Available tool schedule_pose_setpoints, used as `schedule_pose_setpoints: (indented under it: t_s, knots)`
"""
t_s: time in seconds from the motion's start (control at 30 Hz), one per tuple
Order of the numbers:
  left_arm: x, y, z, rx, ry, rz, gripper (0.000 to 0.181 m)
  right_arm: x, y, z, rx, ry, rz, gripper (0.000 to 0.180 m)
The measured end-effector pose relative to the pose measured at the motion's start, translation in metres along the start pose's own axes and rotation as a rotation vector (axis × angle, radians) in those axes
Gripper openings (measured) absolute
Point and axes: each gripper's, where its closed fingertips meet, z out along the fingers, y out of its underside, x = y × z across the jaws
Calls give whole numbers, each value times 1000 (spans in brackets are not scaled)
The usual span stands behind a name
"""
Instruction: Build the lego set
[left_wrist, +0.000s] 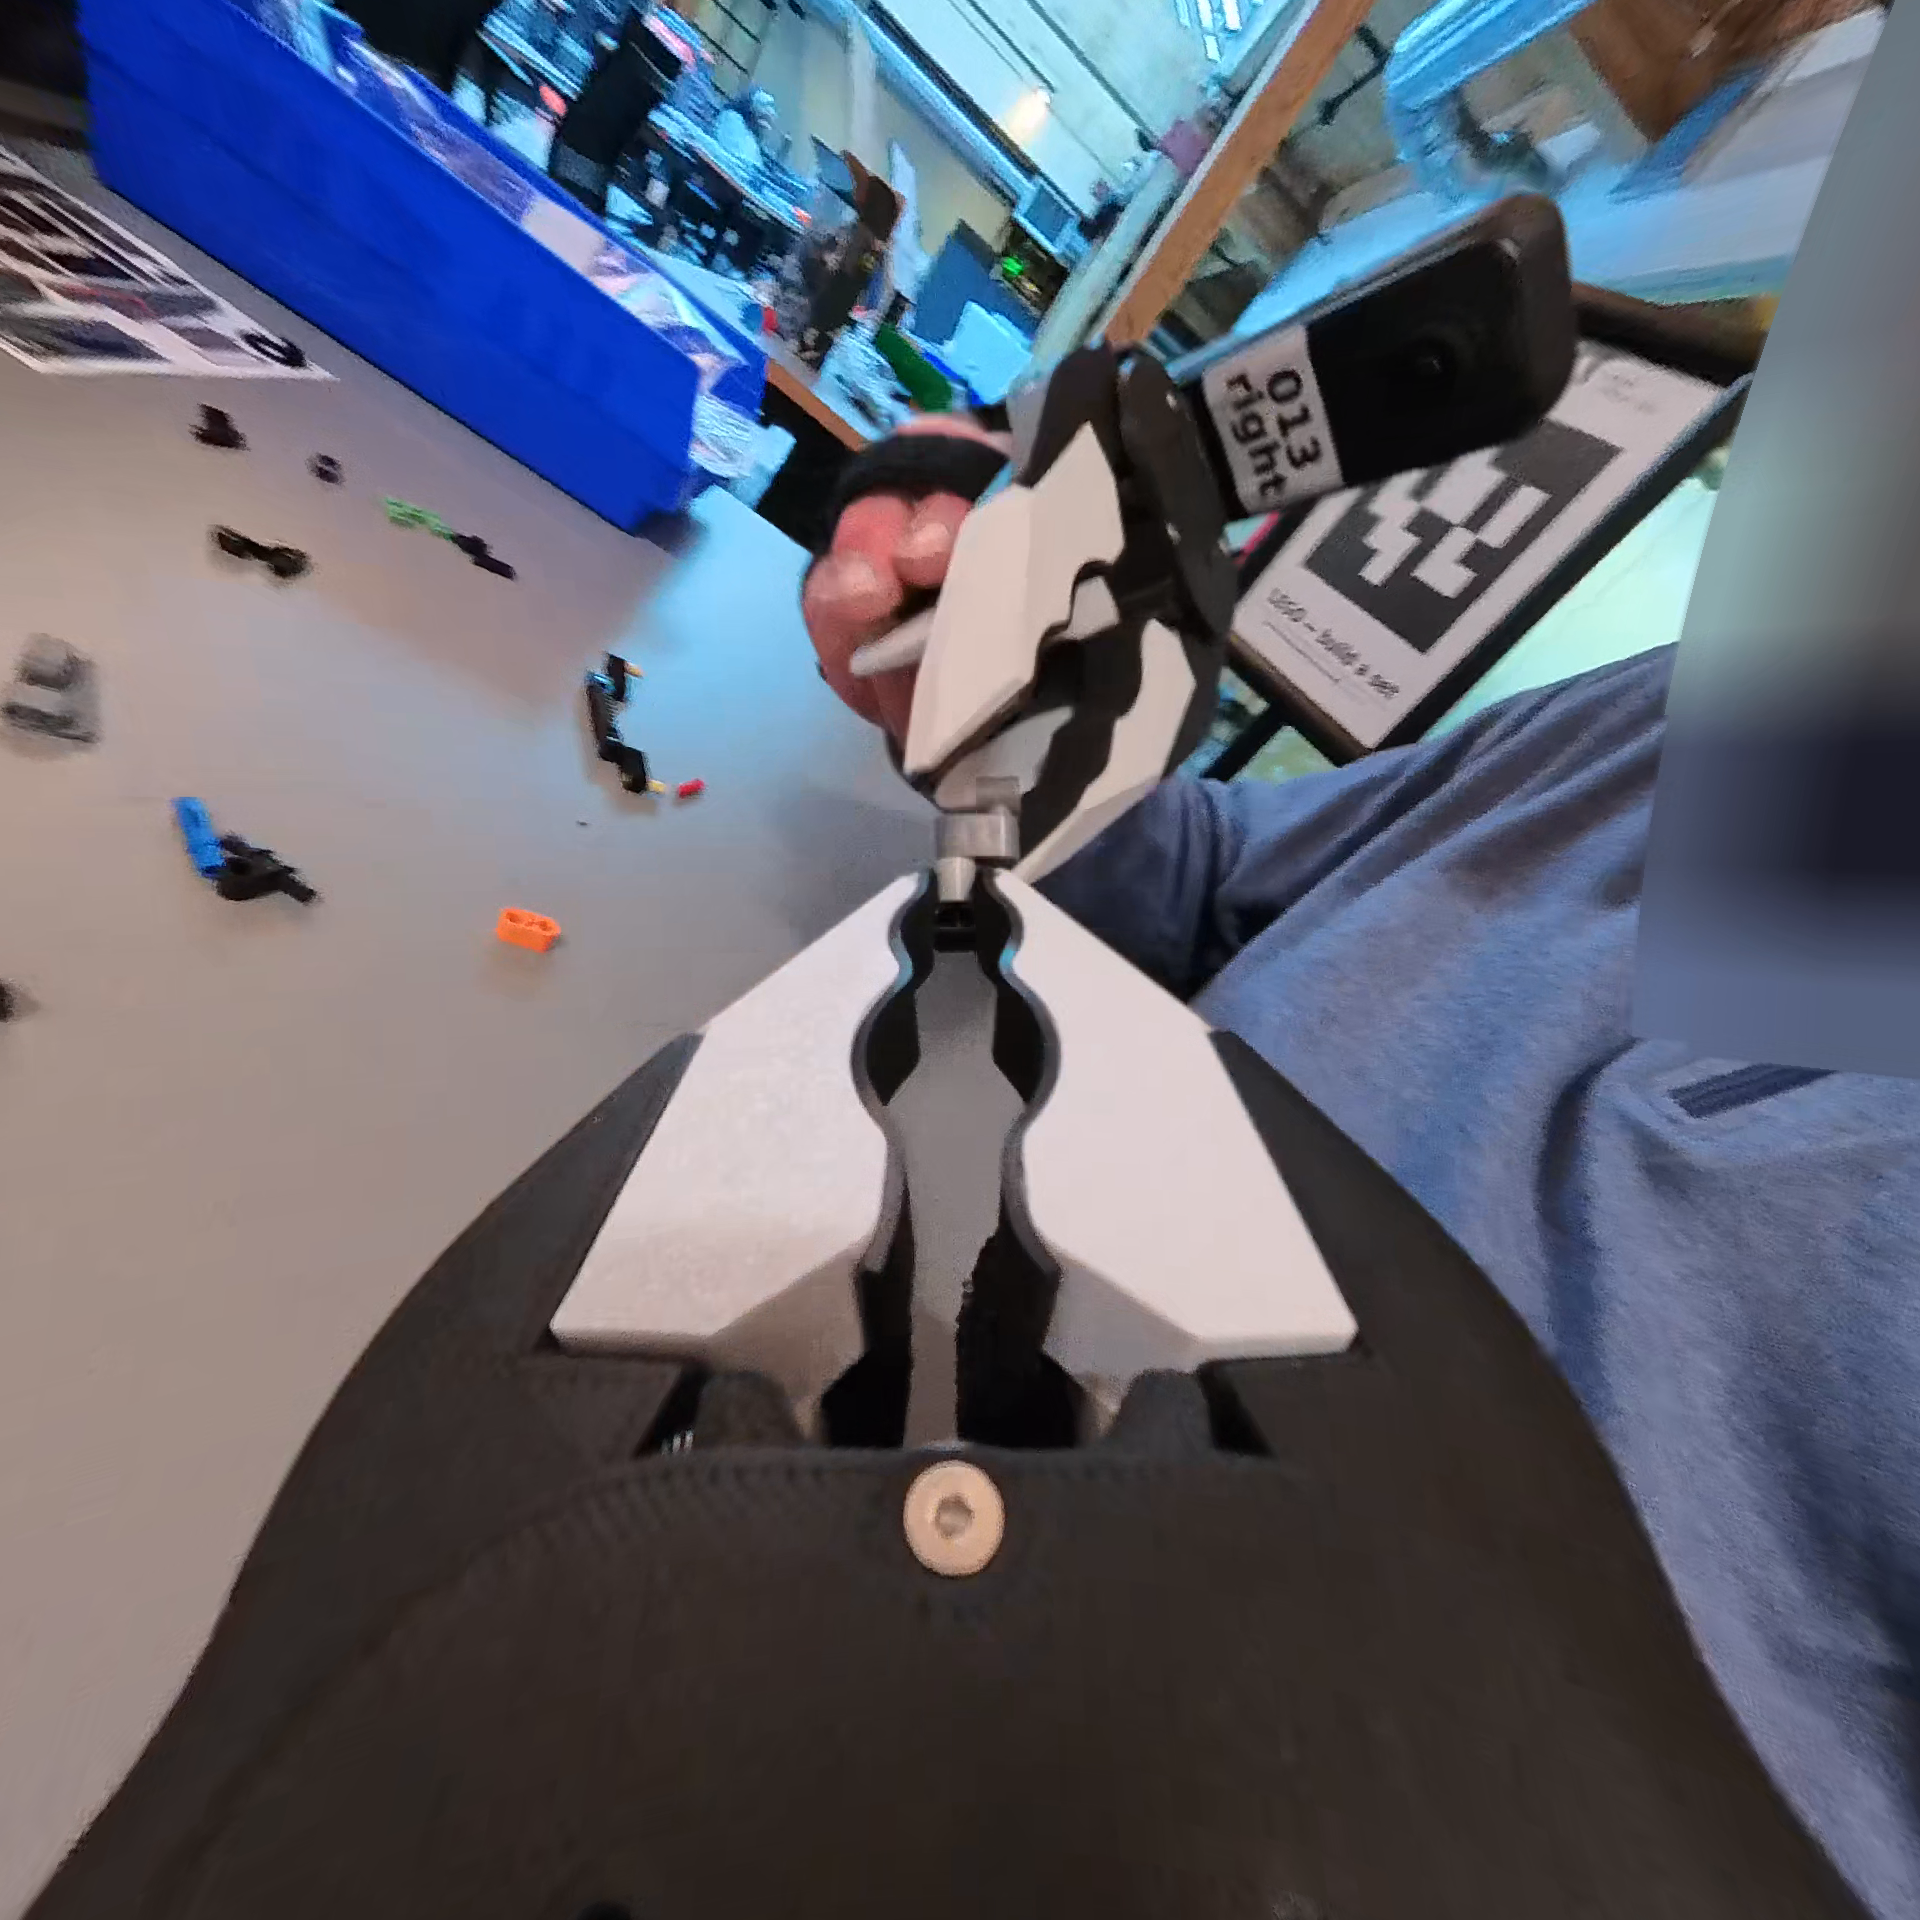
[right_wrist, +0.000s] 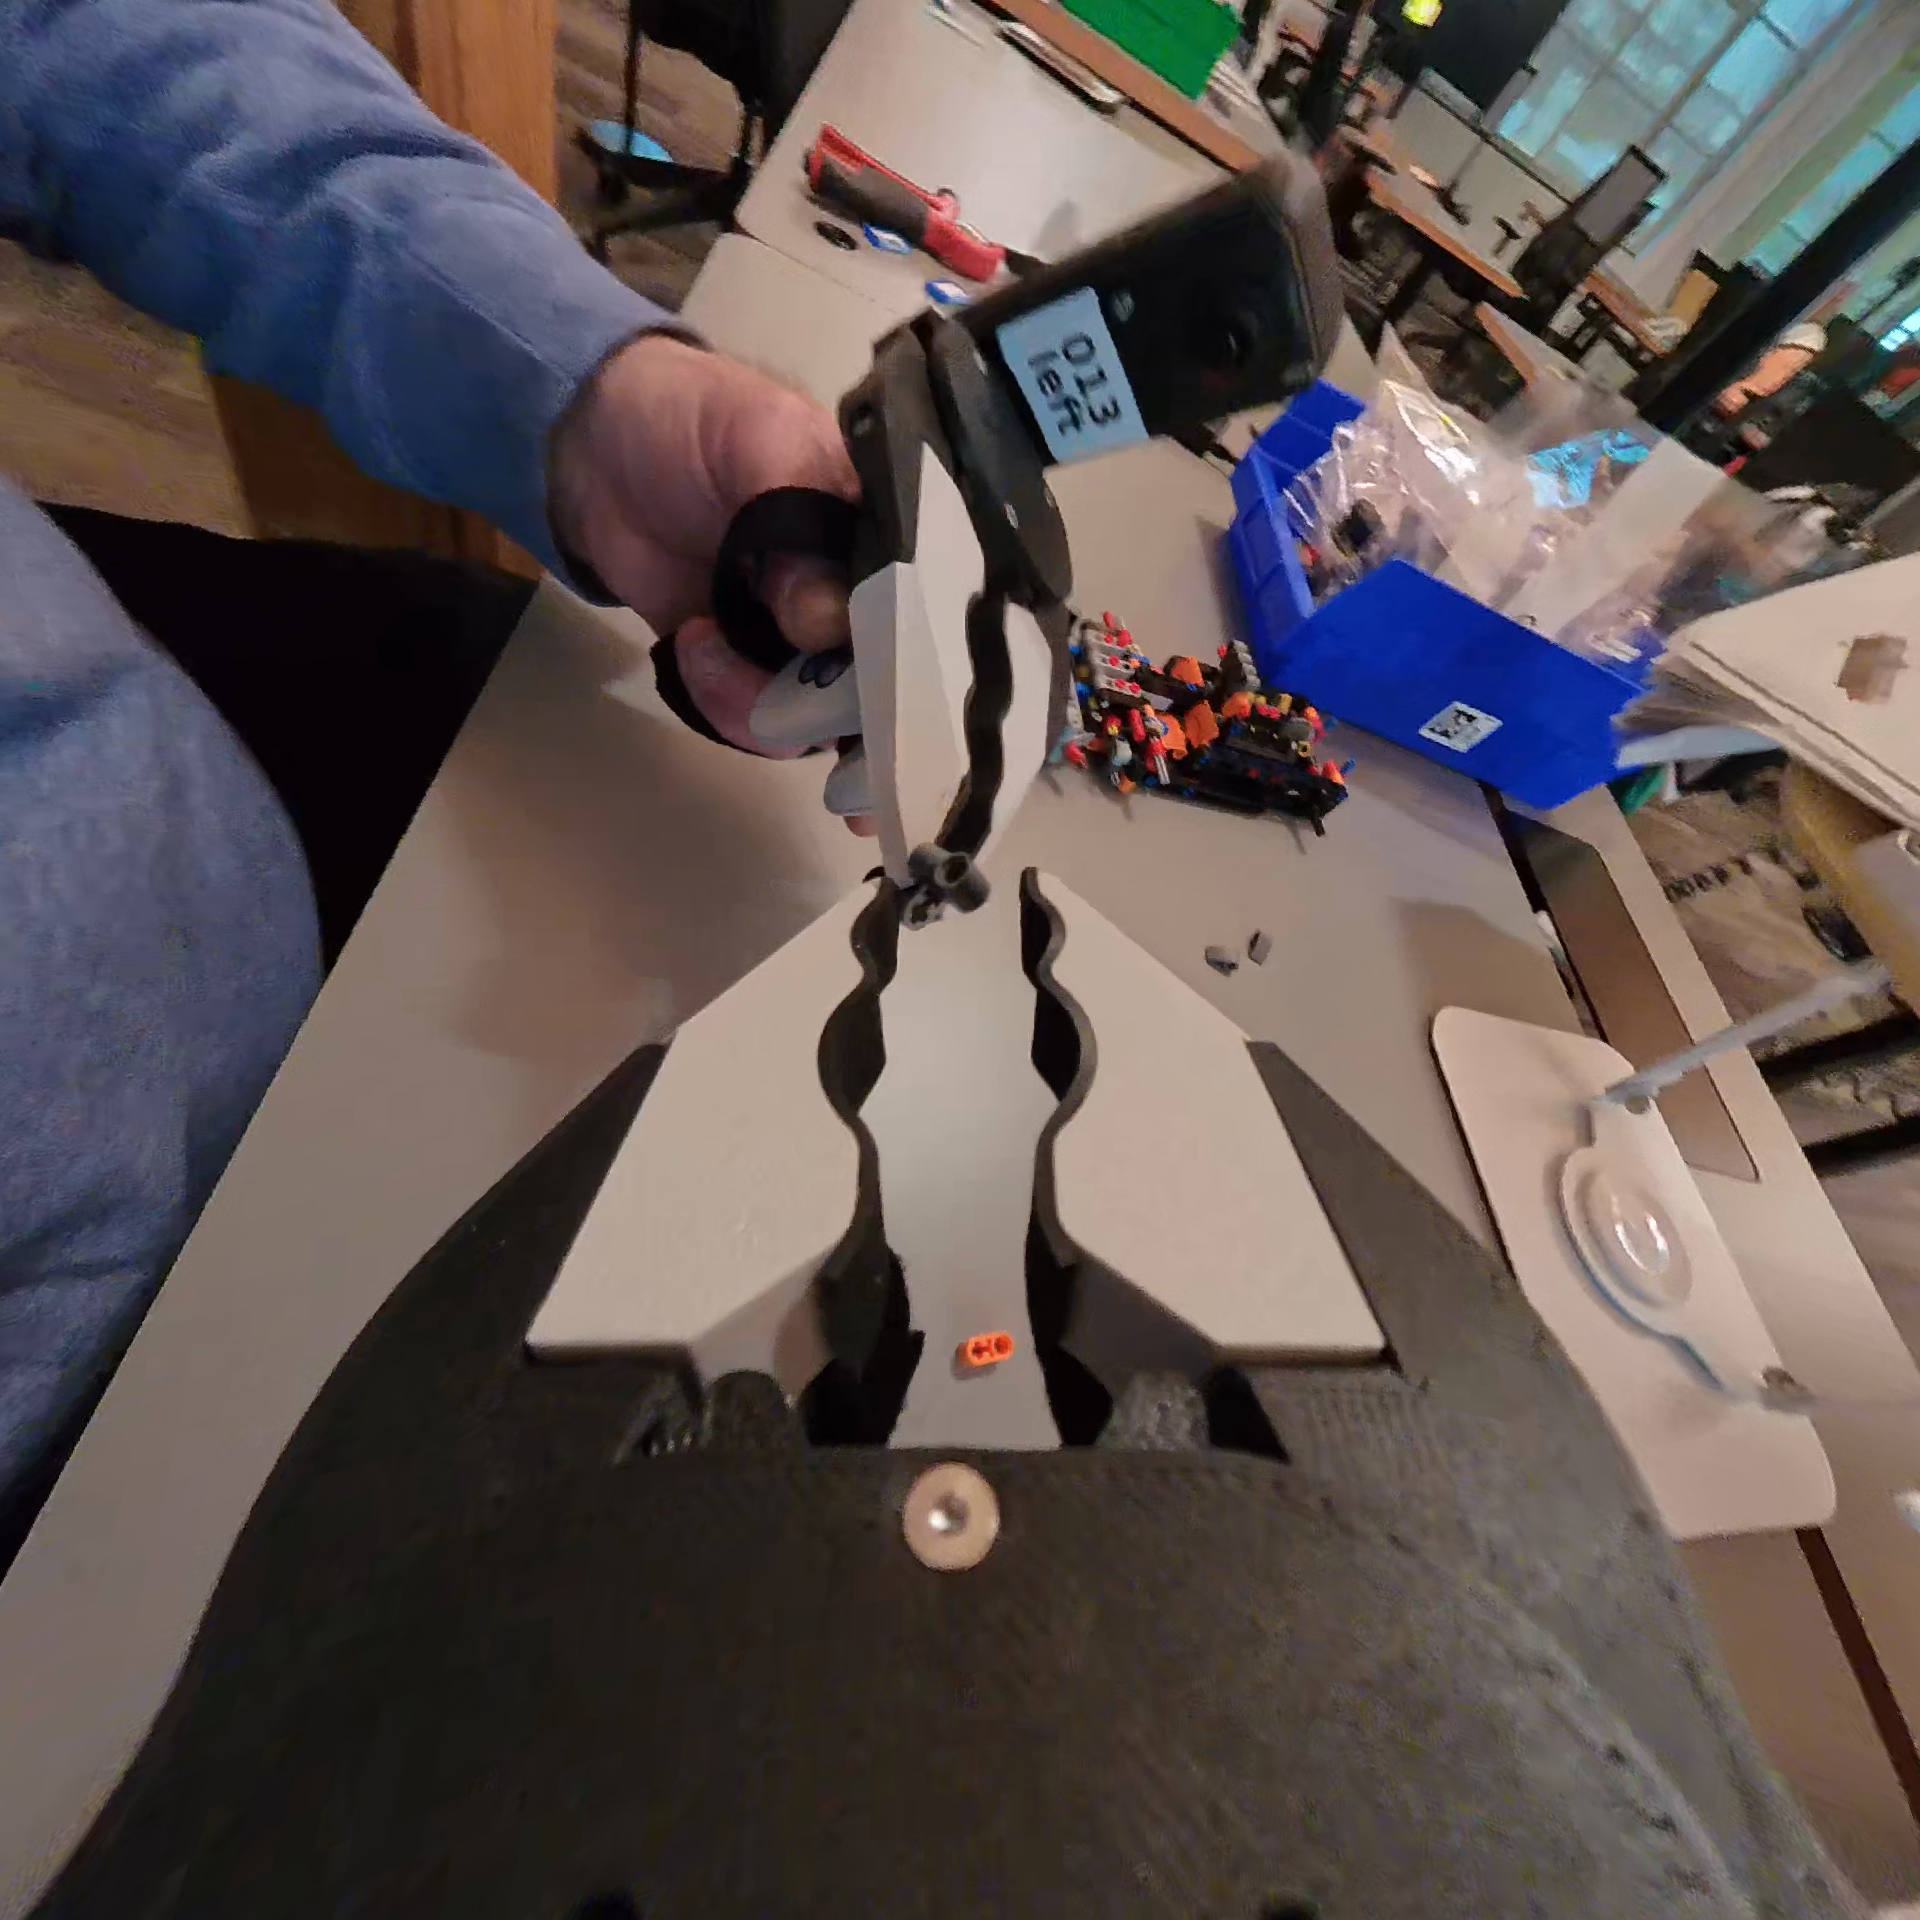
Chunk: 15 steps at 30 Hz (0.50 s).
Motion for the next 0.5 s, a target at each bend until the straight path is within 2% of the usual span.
schedule_pose_setpoints:
  t_s: [0.1,0.23,0.5]
  knots:
    - [12,4,1,-32,102,-23,5,-11,-9,-3,8,-107,-54,11]
    - [19,10,2,-93,138,21,5,-20,-12,-5,-25,-190,-84,8]
    - [20,-13,4,-32,127,127,8,-1,-20,-13,11,-160,66,6]
